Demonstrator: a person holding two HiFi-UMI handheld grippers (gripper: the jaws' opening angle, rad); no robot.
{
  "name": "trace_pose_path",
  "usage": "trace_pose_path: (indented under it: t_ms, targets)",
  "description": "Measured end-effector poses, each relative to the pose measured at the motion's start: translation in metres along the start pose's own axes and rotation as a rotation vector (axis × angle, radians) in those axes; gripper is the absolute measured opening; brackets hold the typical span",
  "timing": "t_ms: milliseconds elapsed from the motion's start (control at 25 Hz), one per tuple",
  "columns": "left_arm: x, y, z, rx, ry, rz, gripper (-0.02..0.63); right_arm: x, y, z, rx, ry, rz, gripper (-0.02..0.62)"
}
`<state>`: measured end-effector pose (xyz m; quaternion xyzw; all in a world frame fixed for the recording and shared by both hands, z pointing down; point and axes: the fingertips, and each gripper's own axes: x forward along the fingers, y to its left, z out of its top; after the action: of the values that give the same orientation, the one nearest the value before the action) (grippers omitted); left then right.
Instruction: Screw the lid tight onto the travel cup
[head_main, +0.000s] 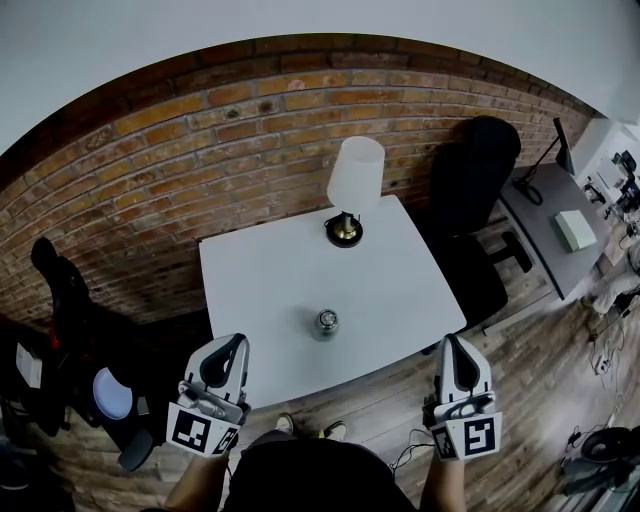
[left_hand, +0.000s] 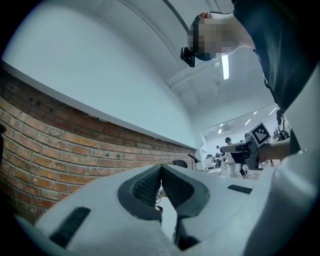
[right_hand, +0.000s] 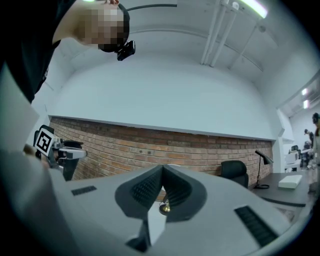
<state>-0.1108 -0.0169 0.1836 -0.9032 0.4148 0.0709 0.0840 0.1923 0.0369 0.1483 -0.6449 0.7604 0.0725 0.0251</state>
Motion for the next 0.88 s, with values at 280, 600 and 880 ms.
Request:
trace_pose_path:
  t_ms: [280,600,880]
  targets:
    - [-0.015,0.006,0.001,0.002,0.013,0.032,0.024,0.003,0.021,0.008,-0.016,-0.050,0.077,0.013]
    - [-0.017,0.003,0.007,-0.007,0.000,0.020,0.023,0.009,0.040,0.000,-0.052,-0.007,0.147,0.014]
    - [-0.016,0.001,0.019,0.017,-0.020,0.004,0.025,0.011,0.044,0.012,-0.055,-0.043,0.154,0.013]
